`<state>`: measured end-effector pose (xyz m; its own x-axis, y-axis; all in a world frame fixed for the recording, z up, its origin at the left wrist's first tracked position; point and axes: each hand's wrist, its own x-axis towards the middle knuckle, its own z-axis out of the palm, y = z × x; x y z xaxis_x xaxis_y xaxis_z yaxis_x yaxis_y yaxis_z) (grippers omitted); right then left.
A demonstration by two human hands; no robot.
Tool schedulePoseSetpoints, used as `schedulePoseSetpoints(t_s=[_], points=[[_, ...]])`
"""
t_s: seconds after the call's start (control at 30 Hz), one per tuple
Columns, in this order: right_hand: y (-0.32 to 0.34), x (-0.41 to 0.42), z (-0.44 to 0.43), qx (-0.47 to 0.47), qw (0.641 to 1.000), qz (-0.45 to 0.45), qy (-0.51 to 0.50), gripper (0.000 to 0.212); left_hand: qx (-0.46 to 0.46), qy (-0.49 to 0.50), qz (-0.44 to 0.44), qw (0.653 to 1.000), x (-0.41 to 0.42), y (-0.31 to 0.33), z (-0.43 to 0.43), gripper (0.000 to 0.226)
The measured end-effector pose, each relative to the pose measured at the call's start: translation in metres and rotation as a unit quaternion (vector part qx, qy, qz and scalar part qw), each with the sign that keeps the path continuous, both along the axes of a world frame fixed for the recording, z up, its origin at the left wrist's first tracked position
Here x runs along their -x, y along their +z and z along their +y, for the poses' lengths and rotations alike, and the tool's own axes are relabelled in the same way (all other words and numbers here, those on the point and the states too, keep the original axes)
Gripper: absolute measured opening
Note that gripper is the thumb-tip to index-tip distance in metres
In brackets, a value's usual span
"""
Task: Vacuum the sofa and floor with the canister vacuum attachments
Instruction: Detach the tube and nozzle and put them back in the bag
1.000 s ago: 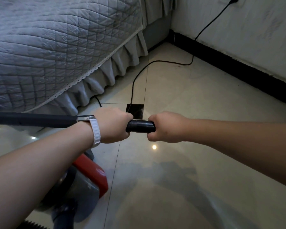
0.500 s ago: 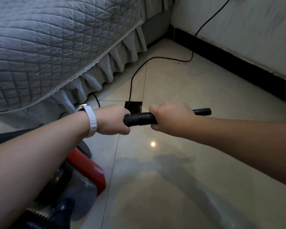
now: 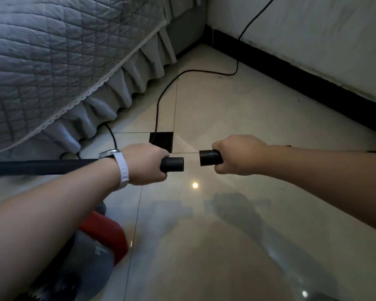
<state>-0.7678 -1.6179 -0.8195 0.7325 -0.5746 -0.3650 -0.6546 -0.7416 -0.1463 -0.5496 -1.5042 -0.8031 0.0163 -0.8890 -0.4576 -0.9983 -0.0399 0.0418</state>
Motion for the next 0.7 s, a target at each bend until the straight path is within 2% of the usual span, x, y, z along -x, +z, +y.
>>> schedulePoseSetpoints(t_s=[0.23,0.43,0.7], points=[[-0.024,0.046,-0.019,-0.017,0.999,0.034,-0.020,0.015,-0.048,-0.071,0.079,0.993,0.069,-0.047,-0.031,0.008],[-0.047,0.088,-0.035,-0.027,0.997,0.069,-0.034,0.015,-0.067,-0.094,0.054,0.992,0.098,-0.091,-0.053,0.009],[-0.070,0.113,-0.048,-0.066,0.995,0.057,-0.043,0.015,-0.099,-0.102,0.043,0.989,0.127,-0.168,-0.077,0.010]])
